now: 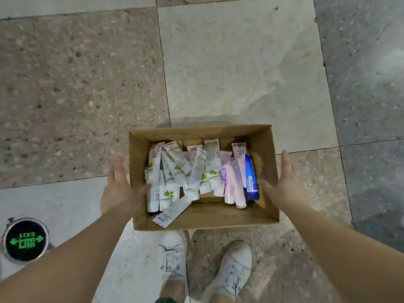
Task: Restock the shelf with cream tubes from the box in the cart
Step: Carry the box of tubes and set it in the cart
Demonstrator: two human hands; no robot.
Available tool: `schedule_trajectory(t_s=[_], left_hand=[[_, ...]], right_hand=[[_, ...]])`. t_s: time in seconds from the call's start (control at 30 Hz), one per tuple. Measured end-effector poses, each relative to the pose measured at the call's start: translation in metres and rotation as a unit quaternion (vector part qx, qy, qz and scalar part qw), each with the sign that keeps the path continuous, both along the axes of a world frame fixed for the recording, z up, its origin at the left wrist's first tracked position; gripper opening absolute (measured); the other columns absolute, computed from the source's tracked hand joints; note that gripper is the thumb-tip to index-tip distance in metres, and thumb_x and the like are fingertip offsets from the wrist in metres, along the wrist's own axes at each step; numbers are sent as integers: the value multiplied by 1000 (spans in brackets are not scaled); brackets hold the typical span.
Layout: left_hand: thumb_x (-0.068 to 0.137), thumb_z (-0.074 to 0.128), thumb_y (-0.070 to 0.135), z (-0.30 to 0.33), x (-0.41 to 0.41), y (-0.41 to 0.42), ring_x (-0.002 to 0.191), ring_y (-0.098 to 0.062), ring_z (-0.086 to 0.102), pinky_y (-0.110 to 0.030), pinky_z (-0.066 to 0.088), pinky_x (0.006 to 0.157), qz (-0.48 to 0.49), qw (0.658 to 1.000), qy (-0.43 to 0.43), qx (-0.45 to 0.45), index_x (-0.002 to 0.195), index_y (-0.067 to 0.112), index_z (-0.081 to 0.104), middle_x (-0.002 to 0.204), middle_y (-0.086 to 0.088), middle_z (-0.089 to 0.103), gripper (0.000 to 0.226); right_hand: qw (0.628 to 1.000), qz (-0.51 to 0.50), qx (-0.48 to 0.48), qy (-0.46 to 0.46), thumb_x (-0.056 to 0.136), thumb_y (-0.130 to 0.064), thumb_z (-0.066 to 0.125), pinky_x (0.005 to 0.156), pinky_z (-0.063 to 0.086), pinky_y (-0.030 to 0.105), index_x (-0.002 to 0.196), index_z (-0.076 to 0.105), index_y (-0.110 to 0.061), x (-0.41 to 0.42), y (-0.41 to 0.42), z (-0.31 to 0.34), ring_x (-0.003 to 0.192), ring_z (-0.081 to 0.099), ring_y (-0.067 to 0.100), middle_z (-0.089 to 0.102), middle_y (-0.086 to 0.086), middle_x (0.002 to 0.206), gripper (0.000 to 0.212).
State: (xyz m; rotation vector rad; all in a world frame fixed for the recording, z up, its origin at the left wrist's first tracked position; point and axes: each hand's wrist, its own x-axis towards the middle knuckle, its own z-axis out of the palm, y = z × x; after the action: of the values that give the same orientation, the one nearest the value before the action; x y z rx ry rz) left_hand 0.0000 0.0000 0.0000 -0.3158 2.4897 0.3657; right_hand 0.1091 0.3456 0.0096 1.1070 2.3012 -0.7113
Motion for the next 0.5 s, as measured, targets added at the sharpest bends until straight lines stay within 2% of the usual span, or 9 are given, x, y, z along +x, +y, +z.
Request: schedule_trajectory(t_s=[0.13,0.2,0.33,0.4,0.5], left_hand=[[83,68,49,-32,6,-10,127,-35,51,-48,45,96,102,993,-44,27,151,34,-10,150,-5,42,105],[86,65,46,-44,12,-12,117,-39,57,-44,47,90,110,991,-70,31,153,31,-5,137,-13,55,98],[92,58,29,-56,12,-16,105,-41,60,-44,49,83,56,996,-75,-5,152,26,17,125,-17,62,73],[92,55,26,-54,11,-14,101,-40,60,-43,49,80,51,996,-70,-7,148,23,26,120,-16,64,63],[93,54,26,-37,7,-10,93,-36,59,-39,47,74,42,996,-74,-4,142,20,33,114,-13,64,54]], right_hand=[[997,-69,-22,-2,85,-29,72,105,38,44,156,6,-27,2,8,-29,135,42,31,38,7,153,96],[995,-92,-37,-20,88,-25,69,102,40,42,155,12,-25,9,5,-42,130,48,32,47,8,146,89],[994,-102,-45,-21,92,-20,61,91,44,36,143,42,-24,18,5,-55,113,58,31,64,6,125,55],[995,-92,-45,-19,94,-22,58,86,44,36,139,46,-26,19,5,-52,108,60,30,65,3,119,46],[996,-77,-40,-26,96,-26,55,83,47,38,139,45,-28,18,9,-33,105,61,29,65,2,116,45]])
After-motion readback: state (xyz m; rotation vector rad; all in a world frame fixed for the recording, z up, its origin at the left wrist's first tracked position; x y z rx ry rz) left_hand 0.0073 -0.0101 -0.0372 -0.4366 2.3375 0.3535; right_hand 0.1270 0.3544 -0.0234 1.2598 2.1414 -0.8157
